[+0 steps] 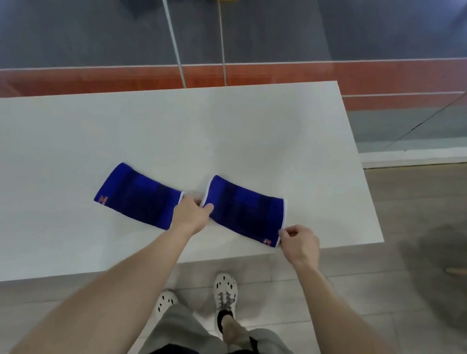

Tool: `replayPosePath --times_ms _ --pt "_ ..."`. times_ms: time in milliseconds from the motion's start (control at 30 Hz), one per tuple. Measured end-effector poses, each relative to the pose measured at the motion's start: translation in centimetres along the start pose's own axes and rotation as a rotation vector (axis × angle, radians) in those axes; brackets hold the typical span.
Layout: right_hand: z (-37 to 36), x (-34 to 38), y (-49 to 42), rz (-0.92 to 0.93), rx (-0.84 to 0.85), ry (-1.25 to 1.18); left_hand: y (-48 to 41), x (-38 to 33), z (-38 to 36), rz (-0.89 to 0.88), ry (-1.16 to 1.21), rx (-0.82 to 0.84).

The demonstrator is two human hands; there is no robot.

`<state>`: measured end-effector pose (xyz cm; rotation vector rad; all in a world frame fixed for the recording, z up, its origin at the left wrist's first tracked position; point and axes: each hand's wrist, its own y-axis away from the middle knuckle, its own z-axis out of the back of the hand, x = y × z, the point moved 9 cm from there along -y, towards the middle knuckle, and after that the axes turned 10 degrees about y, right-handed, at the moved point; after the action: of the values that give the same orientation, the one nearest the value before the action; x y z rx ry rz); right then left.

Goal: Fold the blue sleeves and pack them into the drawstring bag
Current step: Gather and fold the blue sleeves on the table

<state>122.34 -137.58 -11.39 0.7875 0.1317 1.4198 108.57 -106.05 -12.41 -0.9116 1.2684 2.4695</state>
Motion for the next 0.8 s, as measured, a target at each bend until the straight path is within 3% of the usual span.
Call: replayPosePath --times_ms 200,300,467,567,667,733,800 --pt "-0.9 1.2 0.5 -0.020 0.037 0.007 3.6 -3.8 -2.2 0.034 0.592 0.389" --pt "-1.7 3.3 1.0 -0.010 0.078 -0.037 5.6 -4.9 -0.7 0.073 0.766 0.499" --pt "-1.1 10.8 3.4 0.221 0.119 -0.149 5.7 -5.1 5.3 0.019 0.740 0.488" --pt "-1.6 16.6 5.9 0.366 0.318 -0.191 5.5 -5.3 8.8 -0.003 0.668 0.456" --pt "-3.0 22.4 9.2 0.444 0.495 -0.256 5.3 -5.6 12.7 -0.091 0.398 0.379" --pt "-3.2 26.0 11.1 0.511 0.470 -0.239 5.1 -6.2 15.5 -0.163 0.271 0.333" --pt "-3.2 28.4 12.2 0.521 0.410 -0.247 5.1 -6.3 17.4 -0.222 0.253 0.393"
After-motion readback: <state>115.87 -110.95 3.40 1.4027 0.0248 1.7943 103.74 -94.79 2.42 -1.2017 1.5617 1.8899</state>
